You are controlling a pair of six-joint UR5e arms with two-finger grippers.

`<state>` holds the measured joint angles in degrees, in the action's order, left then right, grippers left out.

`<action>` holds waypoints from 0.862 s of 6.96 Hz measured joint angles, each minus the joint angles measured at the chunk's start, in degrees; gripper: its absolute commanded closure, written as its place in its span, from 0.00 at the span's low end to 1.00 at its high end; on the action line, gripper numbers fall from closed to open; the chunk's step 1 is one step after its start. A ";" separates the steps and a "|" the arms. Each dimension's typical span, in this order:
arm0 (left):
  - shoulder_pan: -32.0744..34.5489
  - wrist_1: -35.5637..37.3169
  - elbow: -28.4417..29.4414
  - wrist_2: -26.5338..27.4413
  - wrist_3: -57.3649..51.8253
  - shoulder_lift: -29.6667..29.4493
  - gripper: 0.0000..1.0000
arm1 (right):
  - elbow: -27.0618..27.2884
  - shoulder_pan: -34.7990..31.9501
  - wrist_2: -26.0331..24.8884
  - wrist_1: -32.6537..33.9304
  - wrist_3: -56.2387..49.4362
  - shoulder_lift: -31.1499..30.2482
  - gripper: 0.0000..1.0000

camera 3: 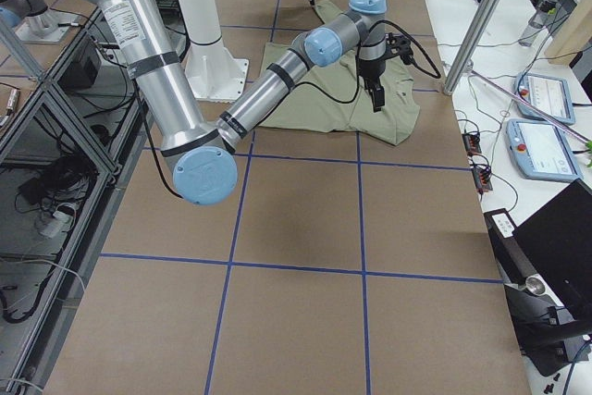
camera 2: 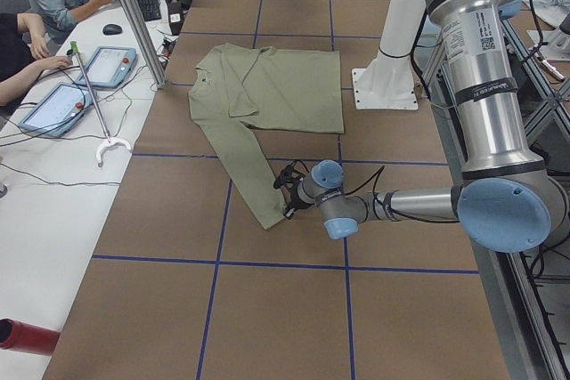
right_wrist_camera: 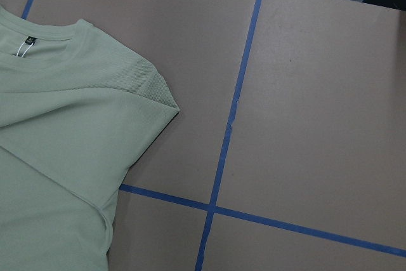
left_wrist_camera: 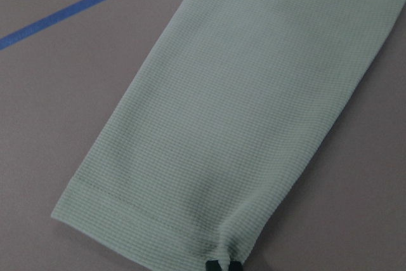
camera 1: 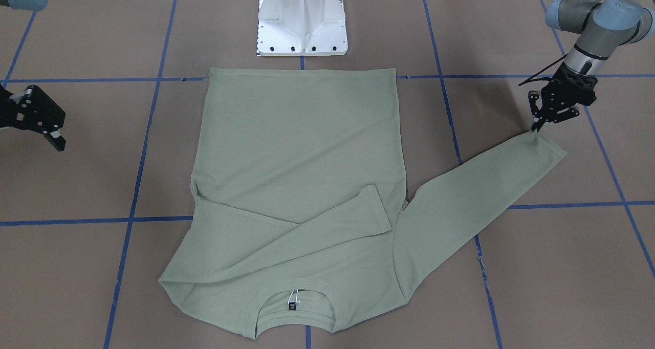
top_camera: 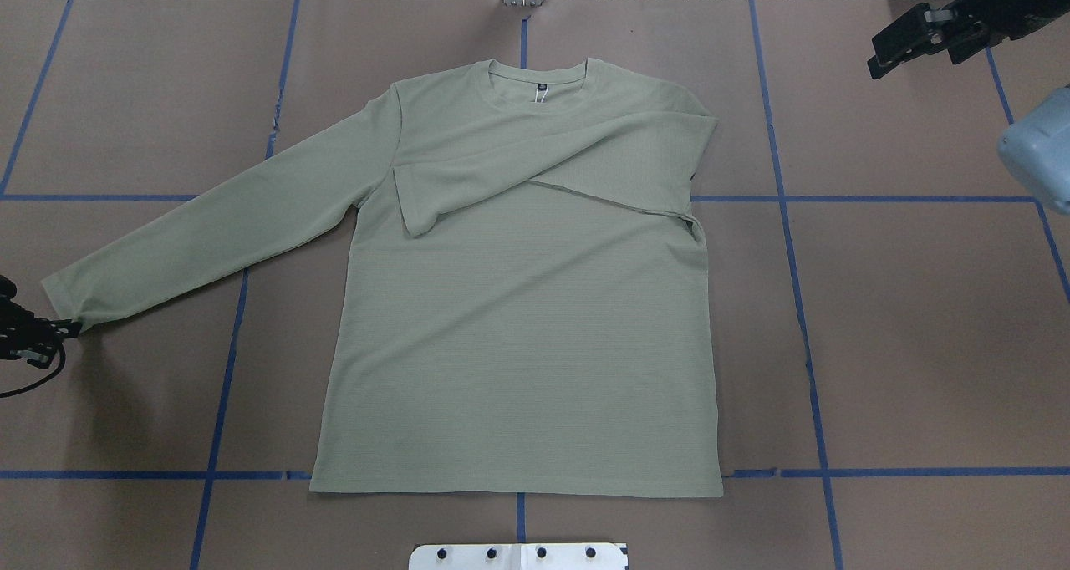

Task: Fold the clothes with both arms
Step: 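Fold the held sleeve across the chest with the left gripper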

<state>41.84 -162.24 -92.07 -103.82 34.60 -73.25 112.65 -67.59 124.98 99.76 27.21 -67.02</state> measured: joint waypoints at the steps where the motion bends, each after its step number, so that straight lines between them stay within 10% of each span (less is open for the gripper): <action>1: 1.20 -0.14 -1.92 -0.22 0.02 -0.59 1.00 | -0.01 0.00 0.00 0.00 0.03 0.06 0.00; 6: 10.82 19.92 -4.39 -5.14 2.05 -27.89 1.00 | 0.03 0.00 -0.05 0.00 0.15 -0.11 0.00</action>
<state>52.66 -142.32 -96.46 -108.95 36.65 -101.14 112.68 -67.59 124.93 99.75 27.35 -67.12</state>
